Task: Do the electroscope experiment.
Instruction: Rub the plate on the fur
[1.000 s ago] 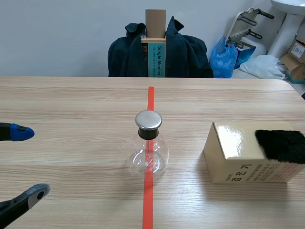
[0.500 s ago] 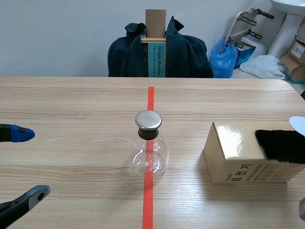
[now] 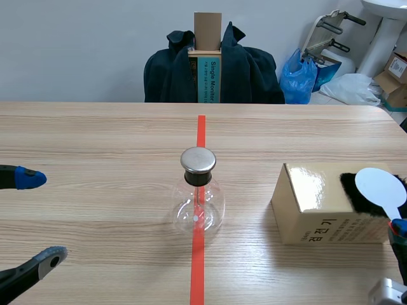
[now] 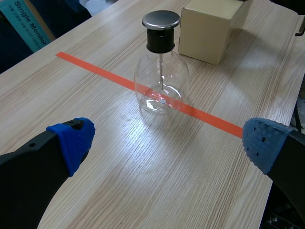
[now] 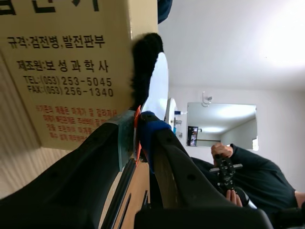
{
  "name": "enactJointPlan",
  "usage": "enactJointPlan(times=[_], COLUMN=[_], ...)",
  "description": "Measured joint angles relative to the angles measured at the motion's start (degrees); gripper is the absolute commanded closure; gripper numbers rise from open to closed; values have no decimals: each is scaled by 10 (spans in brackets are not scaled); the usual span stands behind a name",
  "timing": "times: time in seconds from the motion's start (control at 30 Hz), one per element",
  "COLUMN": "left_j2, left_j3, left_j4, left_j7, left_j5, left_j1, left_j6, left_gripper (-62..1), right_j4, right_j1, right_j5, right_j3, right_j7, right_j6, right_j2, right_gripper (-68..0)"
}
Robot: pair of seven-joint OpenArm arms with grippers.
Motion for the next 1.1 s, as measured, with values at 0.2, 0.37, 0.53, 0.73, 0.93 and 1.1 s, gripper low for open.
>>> enactJointPlan(times=[0.2,0.37,0.53,0.73,0.93,1.1], left_j2=[0,0,0,0,0,0], left_j3=[0,0,0,0,0,0], left_j4=[0,0,0,0,0,0], left_j7=[0,0,0,0,0,0], left_j5=[0,0,0,0,0,0], left_j1=[0,0,0,0,0,0], left_j6=[0,0,0,0,0,0], left_gripper=[-623,-623,-623,-623,-623,-623], right_j4=[0,0,0,0,0,0], right_j1=[-8,-12,-15,-14,-15,-14], right_j5=[-9,-22,-23,-19,-23,-21], right_j3=[0,0,-1,2,-1,15], right_j7=[-8,103,-54,58,-29,-2], right_j6=[-2,0,-35,-15,-24,-8], right_j2=[0,0,-2,9,-2,7], right_gripper=[-8,-8,-8,-8,-8,-8])
